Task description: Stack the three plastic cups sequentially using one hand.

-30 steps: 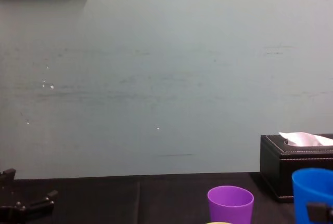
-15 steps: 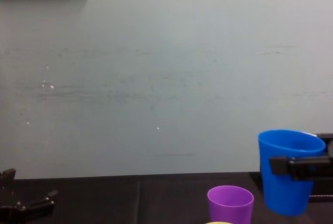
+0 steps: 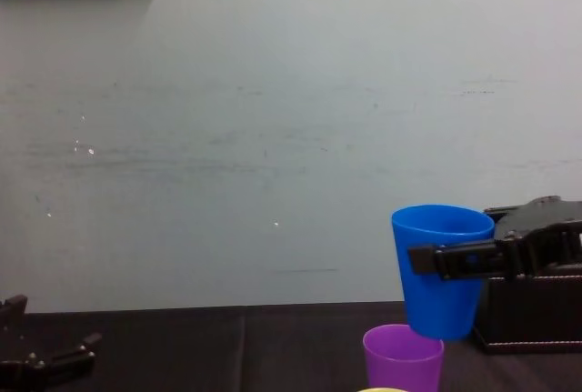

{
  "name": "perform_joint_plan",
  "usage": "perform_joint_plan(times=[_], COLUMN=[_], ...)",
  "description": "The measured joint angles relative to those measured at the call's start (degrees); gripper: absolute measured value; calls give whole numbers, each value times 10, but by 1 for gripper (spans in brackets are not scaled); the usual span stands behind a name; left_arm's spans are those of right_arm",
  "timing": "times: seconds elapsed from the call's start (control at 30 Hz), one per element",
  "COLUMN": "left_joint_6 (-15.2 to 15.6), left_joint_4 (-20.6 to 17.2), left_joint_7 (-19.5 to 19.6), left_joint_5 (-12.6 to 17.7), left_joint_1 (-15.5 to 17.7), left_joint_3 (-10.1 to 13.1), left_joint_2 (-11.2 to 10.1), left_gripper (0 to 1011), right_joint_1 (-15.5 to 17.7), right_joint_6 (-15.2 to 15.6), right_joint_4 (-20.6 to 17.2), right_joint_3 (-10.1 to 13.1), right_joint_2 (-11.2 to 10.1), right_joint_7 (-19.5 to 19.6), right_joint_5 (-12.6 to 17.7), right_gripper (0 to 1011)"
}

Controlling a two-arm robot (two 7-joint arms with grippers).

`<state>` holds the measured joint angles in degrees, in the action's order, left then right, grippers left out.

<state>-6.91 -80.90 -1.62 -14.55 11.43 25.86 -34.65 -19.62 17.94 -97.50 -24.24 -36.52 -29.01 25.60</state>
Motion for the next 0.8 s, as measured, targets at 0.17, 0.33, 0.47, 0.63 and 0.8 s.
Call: perform_joint_plan(times=[0.17, 0.33, 0.47, 0.63, 0.8], left_joint_6=[0, 0, 0, 0, 0], left_joint_4=[0, 0, 0, 0, 0], left_joint_7=[0, 0, 0, 0, 0], left_joint_5=[0, 0, 0, 0, 0], left_joint_1=[0, 0, 0, 0, 0], left_joint_3=[0, 0, 0, 0, 0], left_joint_2=[0, 0, 0, 0, 0], left_gripper=[1011, 1011, 1011, 1011, 1011], right_joint_1=[-25, -43, -51, -60, -66], right_joint_6=[4, 6, 6, 3, 1], right_joint_4=[23, 47, 60, 76, 85], right_joint_3=[-17, -31, -37, -44, -47], right_joint_2=[12, 23, 29, 35, 39], right_joint_7=[-4, -5, -6, -9, -11], right_joint_5=[-4, -8, -10, -11, -11], right_gripper=[728, 726, 728, 728, 726])
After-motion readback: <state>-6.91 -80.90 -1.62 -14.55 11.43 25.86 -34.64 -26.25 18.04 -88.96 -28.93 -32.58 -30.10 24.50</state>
